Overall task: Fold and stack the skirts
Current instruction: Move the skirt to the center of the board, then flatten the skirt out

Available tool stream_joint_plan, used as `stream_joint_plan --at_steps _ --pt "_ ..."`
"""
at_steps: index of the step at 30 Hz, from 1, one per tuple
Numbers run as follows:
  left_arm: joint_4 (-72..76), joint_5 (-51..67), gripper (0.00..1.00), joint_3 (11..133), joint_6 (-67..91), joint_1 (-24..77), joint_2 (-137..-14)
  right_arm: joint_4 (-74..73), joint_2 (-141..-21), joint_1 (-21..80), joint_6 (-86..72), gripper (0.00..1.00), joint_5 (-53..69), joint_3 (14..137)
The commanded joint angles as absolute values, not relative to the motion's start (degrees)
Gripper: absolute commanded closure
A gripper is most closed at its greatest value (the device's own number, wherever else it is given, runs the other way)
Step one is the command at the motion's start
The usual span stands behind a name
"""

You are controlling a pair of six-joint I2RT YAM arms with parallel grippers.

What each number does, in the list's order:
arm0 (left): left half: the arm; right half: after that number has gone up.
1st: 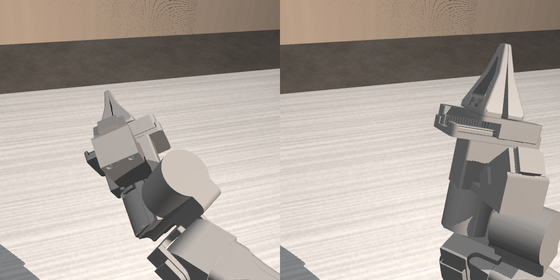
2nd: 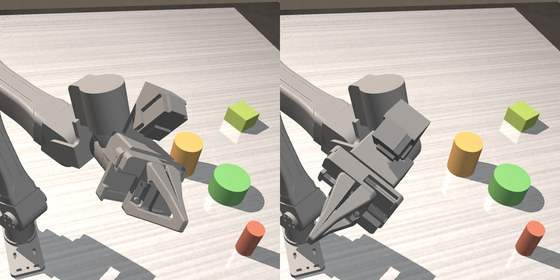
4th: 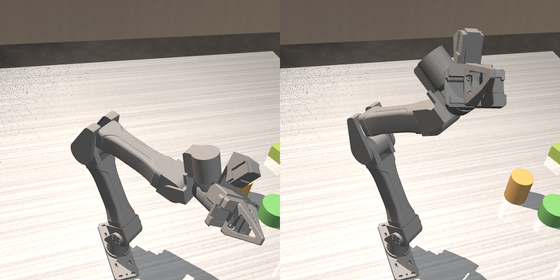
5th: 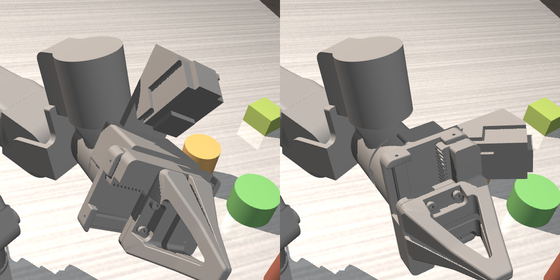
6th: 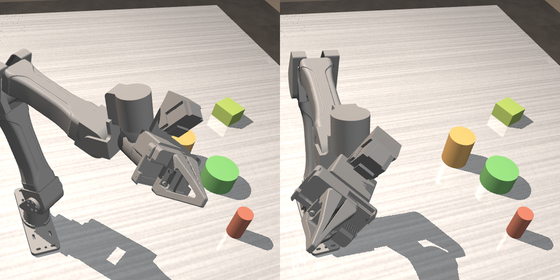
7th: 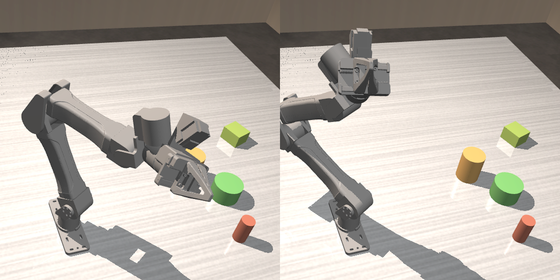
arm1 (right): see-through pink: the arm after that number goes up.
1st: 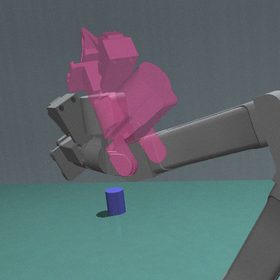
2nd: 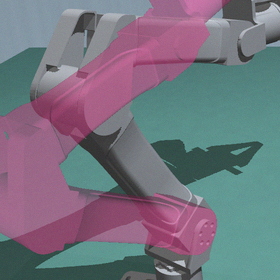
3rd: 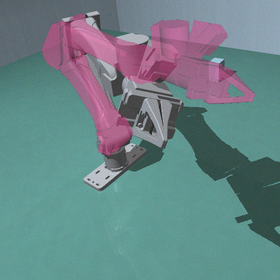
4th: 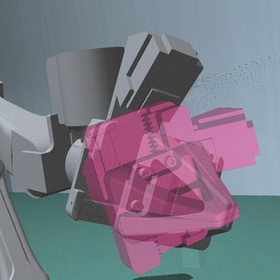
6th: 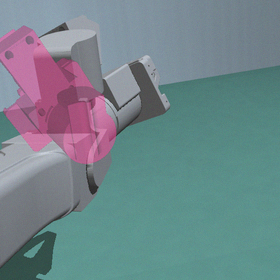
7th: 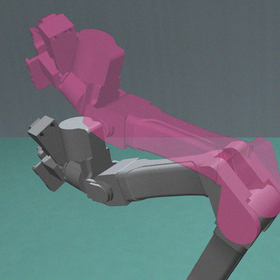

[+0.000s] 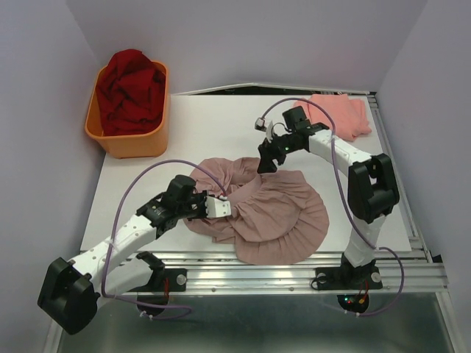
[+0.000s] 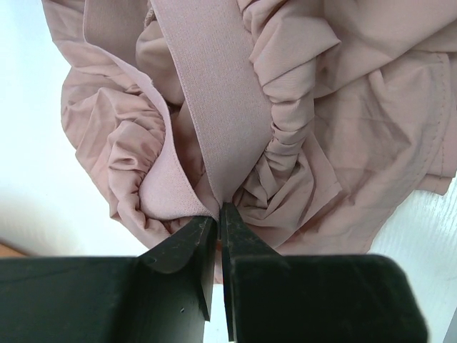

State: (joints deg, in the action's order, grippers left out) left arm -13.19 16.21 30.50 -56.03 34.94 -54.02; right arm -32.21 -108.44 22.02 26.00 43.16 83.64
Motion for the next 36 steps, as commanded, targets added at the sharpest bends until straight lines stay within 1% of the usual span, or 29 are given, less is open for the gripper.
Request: stream_joint_plan --at_steps 1,6,11,12,14,15,16,17,18,19,21,22,24,25,27,28,29,32,36 --pt "-12.39 14.59 0.82 31.03 -54.76 35.16 -53.17 -37.68 -111.08 24.69 33.91 0.30 47.46 88.58" --pt "-12.22 14.50 0.82 31.29 -54.93 35.16 -53.35 -42.00 -112.76 25.75 37.70 0.30 48.16 89.47" --pt "-12.13 13.80 0.82 31.55 -55.11 35.16 -53.70 -43.07 -114.34 27.06 39.28 0.30 47.02 89.39" --pt "-12.04 13.71 0.82 31.64 -55.11 35.16 -53.70 -43.59 -114.61 27.07 39.90 0.34 46.85 89.38" --pt "-11.95 13.36 0.82 31.64 -54.93 35.16 -53.79 -43.94 -114.79 27.07 39.99 0.45 46.85 89.47" --pt "-11.69 12.66 0.82 31.64 -54.67 35.16 -53.88 -44.03 -114.52 27.07 40.34 0.59 46.67 89.47" --pt "-11.60 12.31 0.82 31.73 -53.80 35.16 -53.88 -44.99 -114.17 27.07 41.04 0.68 46.50 89.65" --pt "-11.69 11.35 0.80 31.99 -53.18 35.16 -54.05 -45.61 -112.43 27.07 41.22 0.92 45.80 89.47" --pt "-11.86 10.73 0.78 31.99 -52.39 35.07 -54.14 -45.62 -111.11 27.07 41.39 0.99 44.92 88.86" --pt "-12.30 10.29 0.75 32.78 -50.73 34.72 -54.23 -45.27 -109.53 27.07 42.01 0.99 44.13 87.99" --pt "-13.88 9.76 0.72 33.66 -49.49 33.49 -54.40 -44.56 -105.66 27.07 42.10 0.99 41.59 85.97" --pt "-14.32 9.58 0.69 34.45 -48.09 31.83 -54.23 -43.78 -101.56 27.07 42.10 0.99 40.53 83.69" --pt "-15.90 10.45 0.64 35.24 -47.29 29.37 -53.97 -42.98 -97.49 27.07 41.84 0.99 37.38 81.92" --pt "-16.52 11.24 0.54 36.29 -47.20 27.79 -53.70 -42.54 -94.08 27.07 41.66 0.99 36.14 80.61" --pt "-19.58 16.49 0.43 38.92 -47.81 22.08 -53.18 -41.93 -89.68 27.07 41.31 0.99 33.85 79.37" --pt "-20.47 18.35 0.43 39.89 -48.25 20.49 -52.91 -41.92 -89.65 27.07 41.31 0.99 32.79 78.76" --pt "-21.26 19.94 0.38 40.77 -48.60 19.26 -52.21 -41.84 -87.65 27.07 41.05 0.99 32.17 77.71" --pt "-23.55 26.43 0.34 44.46 -49.39 18.28 -51.15 -42.19 -85.26 27.07 40.96 0.99 30.59 76.64" --pt "-25.31 33.11 0.31 48.51 -49.66 18.37 -53.17 -42.45 -84.46 27.07 40.87 0.99 29.80 76.12"
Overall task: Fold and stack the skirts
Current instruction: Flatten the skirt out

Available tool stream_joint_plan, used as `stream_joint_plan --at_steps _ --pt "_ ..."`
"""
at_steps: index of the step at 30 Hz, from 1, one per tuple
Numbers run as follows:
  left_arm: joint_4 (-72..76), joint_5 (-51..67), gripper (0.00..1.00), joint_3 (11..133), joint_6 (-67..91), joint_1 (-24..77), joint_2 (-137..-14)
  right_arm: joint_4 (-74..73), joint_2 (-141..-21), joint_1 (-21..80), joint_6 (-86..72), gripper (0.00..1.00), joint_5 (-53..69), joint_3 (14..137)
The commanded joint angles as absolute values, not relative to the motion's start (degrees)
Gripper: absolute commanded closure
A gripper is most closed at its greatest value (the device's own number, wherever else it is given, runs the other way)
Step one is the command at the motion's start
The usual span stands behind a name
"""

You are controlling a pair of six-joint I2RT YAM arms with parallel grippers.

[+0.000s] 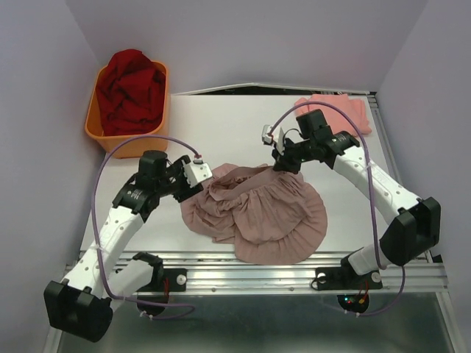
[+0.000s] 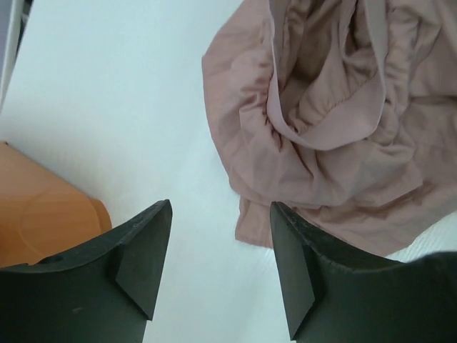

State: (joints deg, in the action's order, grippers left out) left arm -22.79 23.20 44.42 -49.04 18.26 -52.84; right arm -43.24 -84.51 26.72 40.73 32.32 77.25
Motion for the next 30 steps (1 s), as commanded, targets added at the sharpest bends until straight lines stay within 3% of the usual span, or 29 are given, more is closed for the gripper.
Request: stream_joint_plan --at_steps 1,10,23,30 --pt "-25.23 33.83 0.29 48.78 -50.62 18.98 -54.48 -42.19 -84.29 27.07 40.26 0.99 29.71 75.94" --pt "-18.99 28.57 0.28 42.81 -59.33 26.27 -58.97 -41.48 -85.52 27.07 37.71 0.99 27.69 77.08" --pt "-11.25 26.37 0.23 43.68 -45.36 31.46 -66.62 -41.40 -85.96 27.07 37.00 0.99 27.07 78.66" --pt "-11.69 28.03 0.25 44.30 -43.16 32.08 -67.50 -41.31 -85.87 27.07 36.74 0.99 25.58 79.01"
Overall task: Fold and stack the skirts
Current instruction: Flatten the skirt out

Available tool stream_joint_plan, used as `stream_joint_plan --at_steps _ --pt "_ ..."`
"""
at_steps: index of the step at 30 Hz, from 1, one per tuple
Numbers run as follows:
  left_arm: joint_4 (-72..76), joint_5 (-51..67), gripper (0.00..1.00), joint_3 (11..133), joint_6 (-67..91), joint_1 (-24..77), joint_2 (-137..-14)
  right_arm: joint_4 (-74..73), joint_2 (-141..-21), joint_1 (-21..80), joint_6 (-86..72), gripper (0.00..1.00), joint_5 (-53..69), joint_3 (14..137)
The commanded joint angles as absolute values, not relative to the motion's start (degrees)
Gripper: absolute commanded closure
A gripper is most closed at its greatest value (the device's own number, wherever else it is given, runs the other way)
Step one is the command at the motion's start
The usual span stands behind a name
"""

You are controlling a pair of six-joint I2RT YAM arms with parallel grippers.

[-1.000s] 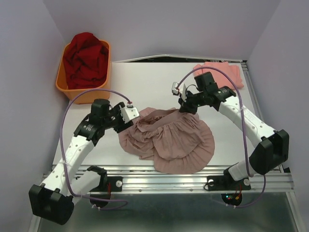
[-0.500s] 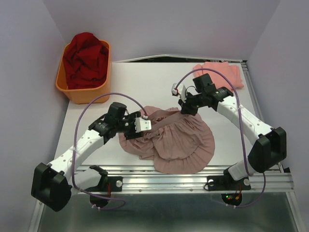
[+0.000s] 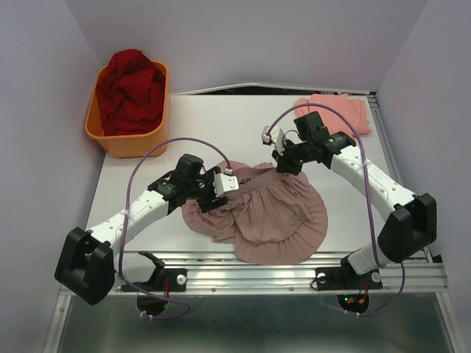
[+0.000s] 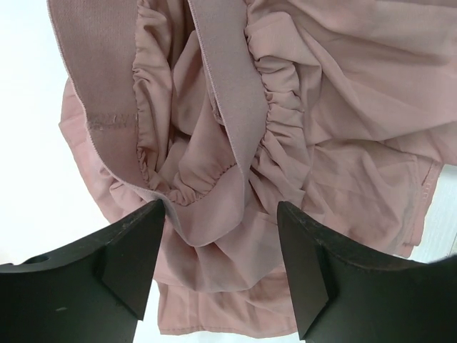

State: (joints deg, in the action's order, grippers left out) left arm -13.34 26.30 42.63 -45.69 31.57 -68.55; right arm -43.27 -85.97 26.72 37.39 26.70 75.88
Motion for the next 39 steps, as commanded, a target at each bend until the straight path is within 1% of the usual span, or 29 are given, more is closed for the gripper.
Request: stream_joint_plan --at_steps 1,2,4,5,7,8,10,11,18,22,23,26,28,32,34,35,36,39 --pt "-11.52 28.12 0.27 43.95 -42.81 32.17 -67.41 -41.22 -85.78 27.07 36.74 0.99 25.32 79.01" --pt "-11.17 27.95 0.28 43.86 -41.24 32.25 -67.41 -41.13 -85.78 27.07 36.65 0.99 25.31 79.10" --pt "-10.02 27.42 0.33 44.03 -39.38 32.26 -67.76 -41.13 -85.69 27.07 36.65 0.99 25.14 79.19" --pt "-9.50 26.73 0.45 44.29 -38.42 32.26 -68.20 -41.05 -85.43 27.07 36.65 0.99 25.05 79.10" --pt "-8.35 25.67 0.61 44.38 -36.31 32.26 -68.47 -41.04 -85.34 27.07 36.65 0.99 24.70 79.01" --pt "-7.65 24.62 0.76 44.47 -35.60 32.26 -68.64 -40.96 -85.08 27.07 36.56 0.99 24.52 79.01" --pt "-7.21 22.07 0.88 44.82 -35.68 32.17 -68.82 -41.04 -84.64 27.07 36.65 0.99 23.82 79.10" --pt "-7.03 21.02 1.00 45.35 -35.51 32.17 -68.82 -40.96 -84.38 27.07 36.65 0.99 23.56 79.10" --pt "-9.22 17.85 1.00 50.35 -37.17 28.39 -66.54 -41.13 -82.18 26.54 37.53 0.99 20.23 79.45" --pt "-11.86 17.49 1.00 58.17 -37.62 24.44 -65.57 -41.04 -81.83 23.82 38.41 0.99 17.76 82.87" --pt "-12.47 16.79 1.00 61.40 -38.31 23.91 -65.22 -41.04 -81.91 23.30 38.76 0.99 17.49 85.14" --pt "-11.52 15.21 1.00 65.81 -38.67 23.91 -65.13 -39.64 -82.61 22.07 38.32 0.99 15.21 88.58" --pt "-9.67 13.98 1.00 68.80 -38.85 23.91 -66.18 -35.54 -83.40 22.06 37.88 0.99 12.67 91.14" --pt "-2.39 8.45 1.00 73.11 -39.81 23.82 -73.01 -25.95 -88.14 21.53 38.58 0.99 6.69 94.91" --pt "3.15 5.28 1.00 75.57 -40.86 23.56 -76.27 -22.26 -93.32 19.52 38.32 0.99 4.84 100.87" --pt "4.38 4.32 1.00 79.50 -41.57 22.86 -80.20 -20.50 -95.51 18.73 37.71 0.99 4.31 104.20" --pt "5.18 3.18 1.00 82.41 -41.66 22.33 -82.51 -20.39 -100.24 17.59 37.53 0.99 3.78 112.24" --pt "5.01 2.81 1.00 94.28 -41.04 19.78 -89.81 -20.48 -107.72 16.79 38.23 0.99 3.51 123.45"
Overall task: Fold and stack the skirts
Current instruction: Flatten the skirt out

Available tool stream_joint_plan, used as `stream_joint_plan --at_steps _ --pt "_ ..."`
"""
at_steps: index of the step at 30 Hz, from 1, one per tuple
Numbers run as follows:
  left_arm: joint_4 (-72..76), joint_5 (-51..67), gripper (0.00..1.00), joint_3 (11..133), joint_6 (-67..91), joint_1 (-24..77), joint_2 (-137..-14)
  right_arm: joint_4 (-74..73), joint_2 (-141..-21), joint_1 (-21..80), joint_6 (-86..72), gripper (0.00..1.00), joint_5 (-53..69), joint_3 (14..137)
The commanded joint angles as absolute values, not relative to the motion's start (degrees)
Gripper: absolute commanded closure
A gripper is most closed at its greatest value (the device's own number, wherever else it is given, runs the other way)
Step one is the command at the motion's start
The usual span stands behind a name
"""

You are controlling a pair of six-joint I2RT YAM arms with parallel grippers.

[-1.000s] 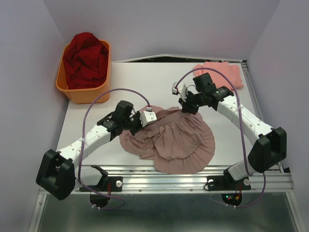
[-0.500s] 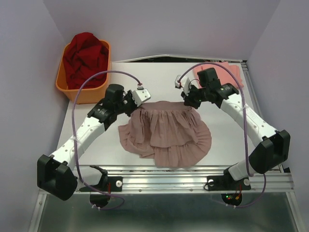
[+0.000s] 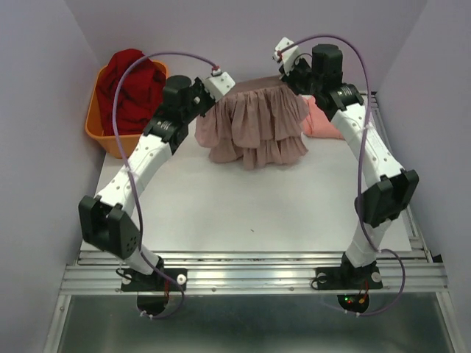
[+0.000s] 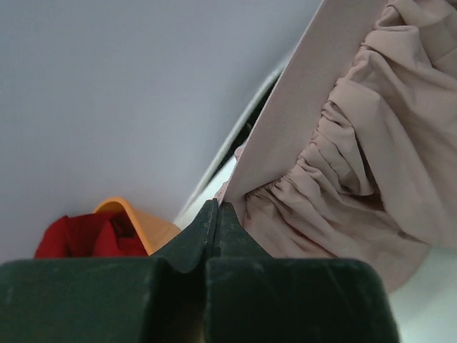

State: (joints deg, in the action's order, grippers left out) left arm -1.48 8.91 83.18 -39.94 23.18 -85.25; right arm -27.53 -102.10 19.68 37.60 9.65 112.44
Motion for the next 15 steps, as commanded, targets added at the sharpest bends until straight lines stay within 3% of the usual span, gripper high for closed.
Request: stream_joint_plan --at_steps 1,3,7,15 --pt "4.84 3.25 1.00 96.48 -41.48 19.51 -90.87 -20.39 -107.75 16.79 38.67 0.99 3.52 125.92" --pt "4.83 4.13 1.00 100.54 -42.71 19.25 -92.72 -20.22 -109.60 16.79 39.55 0.99 4.48 129.55" --pt "4.75 5.36 1.00 99.68 -43.68 19.25 -93.34 -13.99 -106.71 16.79 38.67 0.99 6.76 120.61" --pt "11.50 7.12 1.00 68.50 -46.67 20.47 -84.21 2.27 -92.57 16.79 40.69 0.99 11.59 81.77"
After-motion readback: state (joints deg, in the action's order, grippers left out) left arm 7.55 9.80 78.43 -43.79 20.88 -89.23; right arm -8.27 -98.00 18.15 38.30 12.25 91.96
